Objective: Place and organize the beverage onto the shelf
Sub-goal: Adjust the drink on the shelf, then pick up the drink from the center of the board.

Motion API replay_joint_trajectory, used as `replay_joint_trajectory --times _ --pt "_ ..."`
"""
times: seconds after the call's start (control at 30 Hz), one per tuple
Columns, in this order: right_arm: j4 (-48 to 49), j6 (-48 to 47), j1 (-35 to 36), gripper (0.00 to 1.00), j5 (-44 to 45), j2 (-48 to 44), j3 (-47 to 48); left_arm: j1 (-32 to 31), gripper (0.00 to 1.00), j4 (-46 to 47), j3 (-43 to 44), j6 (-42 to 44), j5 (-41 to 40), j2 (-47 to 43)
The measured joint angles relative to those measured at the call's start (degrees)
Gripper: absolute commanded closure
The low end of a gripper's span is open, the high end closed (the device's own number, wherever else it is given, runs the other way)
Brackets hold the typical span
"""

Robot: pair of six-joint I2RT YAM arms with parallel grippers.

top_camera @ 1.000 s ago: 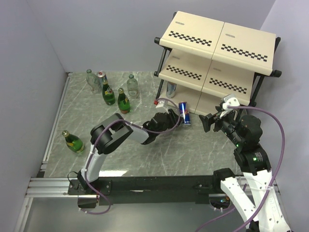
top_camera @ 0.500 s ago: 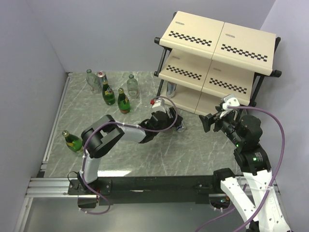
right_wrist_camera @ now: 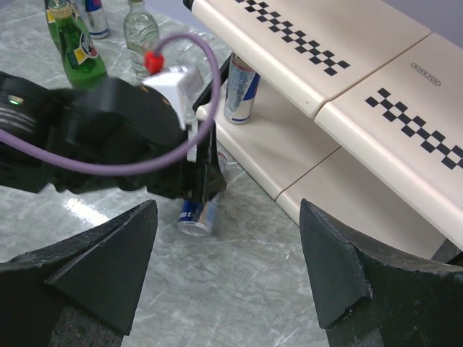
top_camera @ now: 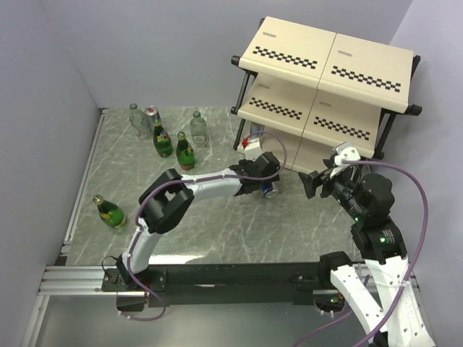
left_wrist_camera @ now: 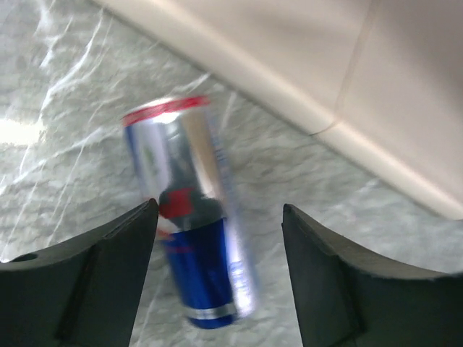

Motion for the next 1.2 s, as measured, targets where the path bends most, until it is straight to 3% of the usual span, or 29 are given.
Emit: replay_joint_trajectory --times 0.3,0.33,0.37,0.4,0.57,0.7,0.73,0.77,0.8,1.0,1.2 --pt "0.0 0.0 0.0 0.15 0.0 -0.4 0.0 -1.2 0.27 -9.8 3.7 -1.2 -2.4 3.5" --pt "0.0 0.0 0.0 0.15 0.0 -0.5 0.0 -1.3 0.3 -10.6 4.3 -1.0 -2.5 3.9" --pt "0.0 0.0 0.0 0.15 0.0 -0.5 0.0 -1.3 0.44 -11.2 4.7 -1.0 -2.4 4.3" --pt "0.0 0.0 0.0 0.15 0.0 -0.5 0.0 -1.3 0.48 -11.5 5.0 -0.9 -2.5 4.6" --pt "0.0 0.0 0.0 0.14 0.0 -0.6 0.0 -1.3 0.6 -9.3 3.4 1.1 -3.6 4.1" --pt "0.0 0.0 0.0 0.14 -0.6 -0.5 0.0 -1.3 0.72 -4.0 -4.7 4.9 -3.4 -0.5" --pt "0.0 0.0 0.0 0.14 -1.0 -0.4 0.0 -1.3 0.78 -2.0 -8.1 6.8 -2.8 -2.5" --pt "0.0 0.0 -0.1 0.15 -1.8 -0.2 0.0 -1.3 0.92 0.9 -12.2 8.4 -2.0 -4.8" --pt "-0.1 0.0 -0.2 0.15 -2.9 0.2 0.0 -1.2 0.99 2.8 -15.1 9.8 -1.1 -6.7" --pt "-3.1 -1.3 -0.3 0.14 -12.6 6.4 0.0 -1.0 1.0 19.2 -37.4 19.4 8.9 -20.2" --pt "-7.9 -5.0 -0.4 0.07 -24.4 15.5 0.2 -1.1 1.0 36.5 -54.0 27.4 17.6 -29.2"
